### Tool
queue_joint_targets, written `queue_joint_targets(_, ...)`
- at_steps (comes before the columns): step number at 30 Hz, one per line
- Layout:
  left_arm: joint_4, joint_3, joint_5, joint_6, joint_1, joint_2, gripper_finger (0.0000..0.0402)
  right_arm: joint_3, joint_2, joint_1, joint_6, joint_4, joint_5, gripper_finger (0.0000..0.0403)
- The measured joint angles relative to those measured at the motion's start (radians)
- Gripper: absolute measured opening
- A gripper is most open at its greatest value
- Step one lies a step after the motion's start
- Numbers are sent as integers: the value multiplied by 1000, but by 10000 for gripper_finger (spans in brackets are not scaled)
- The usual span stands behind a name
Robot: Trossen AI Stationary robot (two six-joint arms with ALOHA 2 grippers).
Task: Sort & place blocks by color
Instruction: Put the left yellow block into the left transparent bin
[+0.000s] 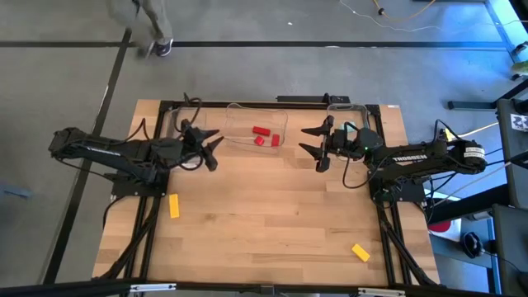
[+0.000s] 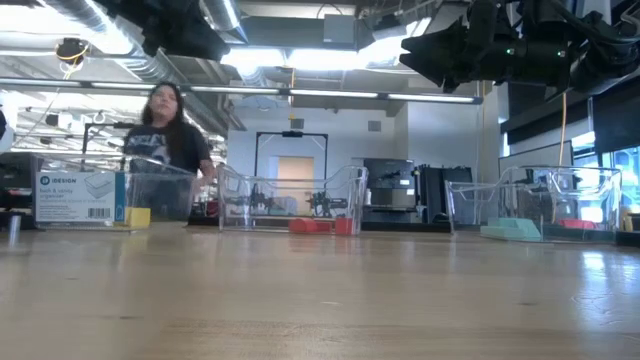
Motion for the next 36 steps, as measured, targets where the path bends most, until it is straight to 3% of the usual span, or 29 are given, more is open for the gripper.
queue_joint_targets(6, -6, 0, 69, -2, 0, 0, 121, 0, 0, 0, 0, -5, 0, 235)
queue_joint_targets(15, -7, 0, 76, 37, 0, 0, 123, 0, 0, 0, 0, -8, 0, 235)
queue_joint_targets(27, -7, 0, 105, 62, -1, 9, 207, 0, 0, 0, 0, -7, 0, 235)
queue_joint_targets(36, -17, -1, 118, 58, 0, 13, 216, 0, 0, 0, 0, -7, 0, 235)
